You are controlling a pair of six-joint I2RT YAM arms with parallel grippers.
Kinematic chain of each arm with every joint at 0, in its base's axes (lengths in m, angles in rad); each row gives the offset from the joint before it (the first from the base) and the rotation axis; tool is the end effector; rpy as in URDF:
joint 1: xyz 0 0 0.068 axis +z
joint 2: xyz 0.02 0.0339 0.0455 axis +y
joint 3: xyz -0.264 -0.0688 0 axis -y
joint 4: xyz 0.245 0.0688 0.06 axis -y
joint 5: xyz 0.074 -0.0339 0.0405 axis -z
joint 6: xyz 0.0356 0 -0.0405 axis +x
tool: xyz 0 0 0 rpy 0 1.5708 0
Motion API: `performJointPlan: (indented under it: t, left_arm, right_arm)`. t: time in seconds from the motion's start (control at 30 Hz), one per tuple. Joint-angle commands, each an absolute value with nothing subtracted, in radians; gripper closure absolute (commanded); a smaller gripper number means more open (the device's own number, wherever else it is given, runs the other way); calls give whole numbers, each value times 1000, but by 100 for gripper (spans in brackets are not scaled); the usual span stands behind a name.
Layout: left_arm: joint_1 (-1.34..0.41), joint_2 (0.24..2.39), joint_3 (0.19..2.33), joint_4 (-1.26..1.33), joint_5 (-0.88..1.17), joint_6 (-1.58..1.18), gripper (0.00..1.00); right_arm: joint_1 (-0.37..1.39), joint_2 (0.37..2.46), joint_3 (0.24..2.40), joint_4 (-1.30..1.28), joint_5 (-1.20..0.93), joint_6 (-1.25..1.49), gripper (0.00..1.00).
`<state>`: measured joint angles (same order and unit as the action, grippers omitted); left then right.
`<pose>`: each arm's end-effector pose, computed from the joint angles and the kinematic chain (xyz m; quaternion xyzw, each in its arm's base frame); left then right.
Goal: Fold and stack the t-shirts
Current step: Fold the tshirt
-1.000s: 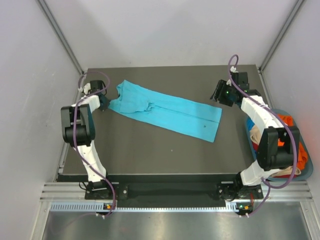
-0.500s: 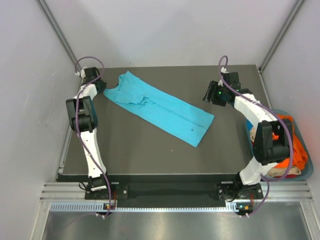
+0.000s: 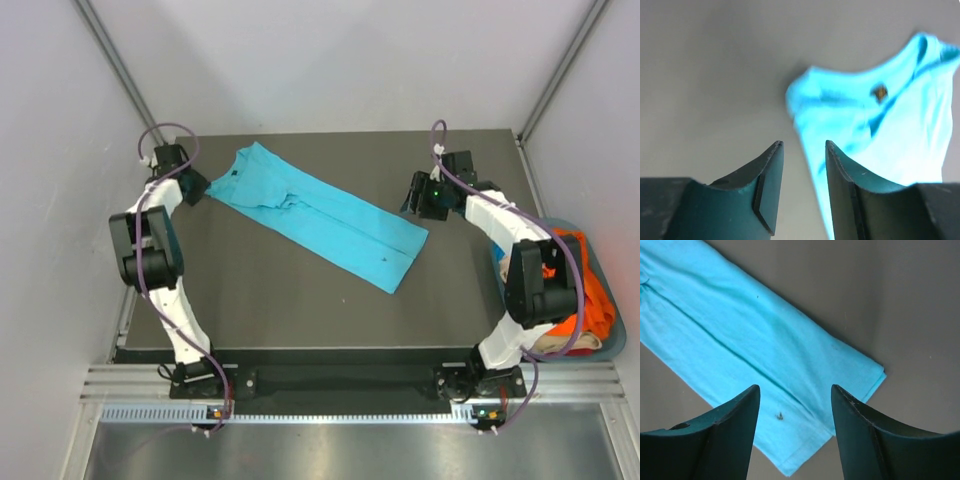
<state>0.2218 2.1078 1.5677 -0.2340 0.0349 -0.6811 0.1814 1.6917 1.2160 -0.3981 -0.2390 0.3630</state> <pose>0.4630 0.1031 0.1892 -0.3960 0.8322 -0.1039 0.3740 0.3593 0.0745 0.2334 0.0441 0.9330 0.1991 0.2964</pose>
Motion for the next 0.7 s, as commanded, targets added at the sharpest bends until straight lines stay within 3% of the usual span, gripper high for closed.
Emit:
performJointPlan:
  t: [0.0, 0.27, 0.57, 0.67]
  left_arm:
    - [209, 1899, 1438, -255, -5, -695, 56]
    - [32, 1603, 1129, -287, -143, -726, 53]
    - [-349, 1343, 893, -281, -210, -983, 53]
    - [-568, 1269, 818, -276, -328, -1182, 54]
  right_arm:
    - [195, 1589, 1204, -394, -259, 370, 41]
    - [196, 1506, 1169, -416, -279, 368, 41]
    - [196, 1421, 1129, -437, -302, 371, 41]
    - [196, 1396, 1120, -455, -288, 383, 41]
